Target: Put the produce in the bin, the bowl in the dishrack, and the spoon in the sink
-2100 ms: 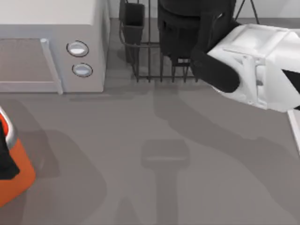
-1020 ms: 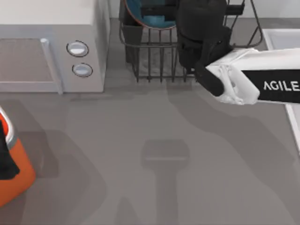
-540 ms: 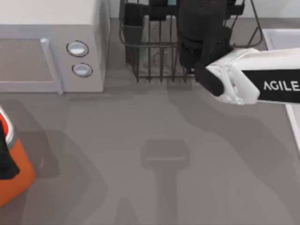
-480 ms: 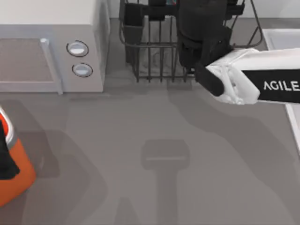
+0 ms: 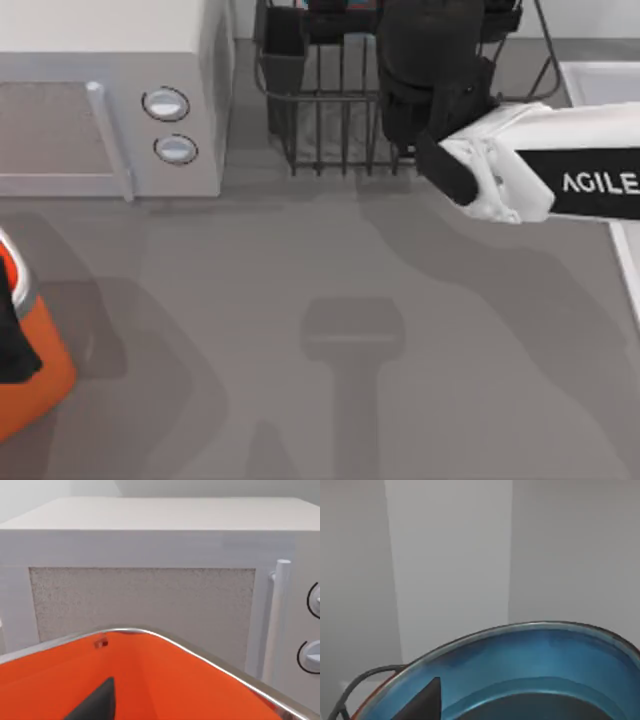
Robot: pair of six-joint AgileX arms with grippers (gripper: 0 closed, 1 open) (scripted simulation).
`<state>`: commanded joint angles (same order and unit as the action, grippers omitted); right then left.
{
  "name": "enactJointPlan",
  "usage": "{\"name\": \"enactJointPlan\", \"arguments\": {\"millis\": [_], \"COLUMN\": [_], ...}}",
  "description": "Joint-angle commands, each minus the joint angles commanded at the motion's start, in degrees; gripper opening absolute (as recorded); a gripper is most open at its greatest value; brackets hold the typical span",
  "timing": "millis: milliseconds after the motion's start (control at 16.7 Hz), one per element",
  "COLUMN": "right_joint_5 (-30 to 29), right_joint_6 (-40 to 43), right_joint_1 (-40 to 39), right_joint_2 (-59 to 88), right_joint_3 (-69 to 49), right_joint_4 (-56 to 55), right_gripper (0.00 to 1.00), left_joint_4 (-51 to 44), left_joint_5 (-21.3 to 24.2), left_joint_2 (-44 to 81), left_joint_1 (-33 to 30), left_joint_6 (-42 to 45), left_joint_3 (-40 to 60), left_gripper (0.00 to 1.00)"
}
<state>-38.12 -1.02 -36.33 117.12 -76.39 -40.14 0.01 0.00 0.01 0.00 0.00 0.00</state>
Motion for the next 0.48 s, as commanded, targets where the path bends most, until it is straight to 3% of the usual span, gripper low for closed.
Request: {"name": "enactJointPlan", "arguments": {"millis": [240,480], "right_joint_5": [2.15,7.02], "right_joint_6": [-0.17,-0.21], "right_joint_1": [1.84,6.6], "right_joint_2": [-5.24,-19.39], "right_joint_3": [3.63,13.19], "right_joint_4": [1.68,6.57], "right_gripper": [1.0,1.0], "left_joint_4": [0.0,0.0], "left_joint_5": [0.0,0.0], "left_joint_2": [0.0,0.0], "left_joint_1": [0.0,0.0], "left_joint_6": [0.0,0.0], "left_joint_3": [0.0,0.0], "left_gripper": [1.0,1.0]}}
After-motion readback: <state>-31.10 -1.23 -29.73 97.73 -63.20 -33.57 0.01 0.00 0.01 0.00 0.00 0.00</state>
